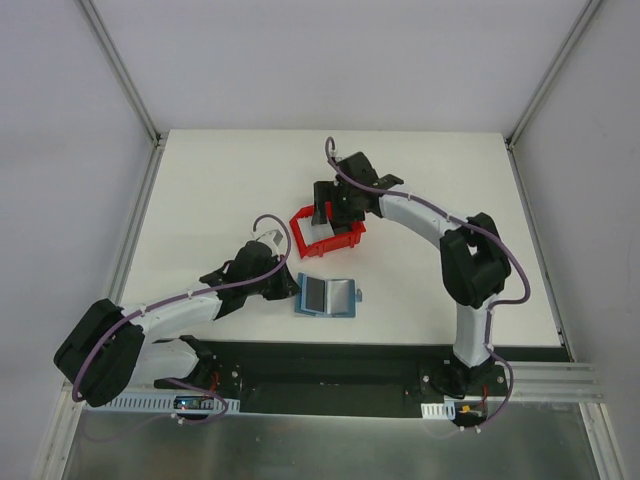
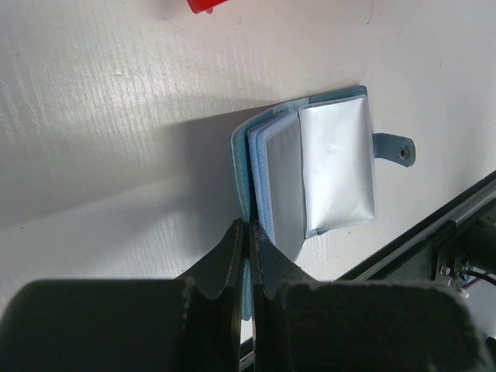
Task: Put the credit cards into the card holder
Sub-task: Pick up the credit card from the storage box.
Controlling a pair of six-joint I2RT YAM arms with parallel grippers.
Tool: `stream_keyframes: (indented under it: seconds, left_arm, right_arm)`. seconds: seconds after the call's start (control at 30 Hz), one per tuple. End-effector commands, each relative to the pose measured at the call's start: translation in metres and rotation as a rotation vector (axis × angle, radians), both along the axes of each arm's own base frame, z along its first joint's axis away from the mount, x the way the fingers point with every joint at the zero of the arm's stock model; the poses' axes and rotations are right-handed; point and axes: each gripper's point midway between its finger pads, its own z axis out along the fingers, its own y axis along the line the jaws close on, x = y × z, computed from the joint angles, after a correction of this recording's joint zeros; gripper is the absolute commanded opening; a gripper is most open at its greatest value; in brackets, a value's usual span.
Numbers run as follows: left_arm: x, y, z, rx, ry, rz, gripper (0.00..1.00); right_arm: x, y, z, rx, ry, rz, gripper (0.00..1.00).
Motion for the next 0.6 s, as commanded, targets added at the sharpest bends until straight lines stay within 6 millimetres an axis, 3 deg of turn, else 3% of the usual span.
stream_keyframes:
  seconds: [0.0,0.3,0.57]
  left_arm:
    - [0.009,-0.002,0.014,-0.008,-0.046,-0.004,0.0]
    - [0.009,-0.001,0.012,0.003,-0.043,-0.002,0.0]
    - [0.01,-0.001,0.011,0.009,-0.041,-0.005,0.0]
  right_arm:
    - [0.014,0.01,0.006,0.04,-0.001,0.03,0.85]
    - [0.021,0.02,-0.011,0.061,0.047,0.049,0.86]
    - [0.017,0.029,-0.007,0.131,0.078,0.082,0.83]
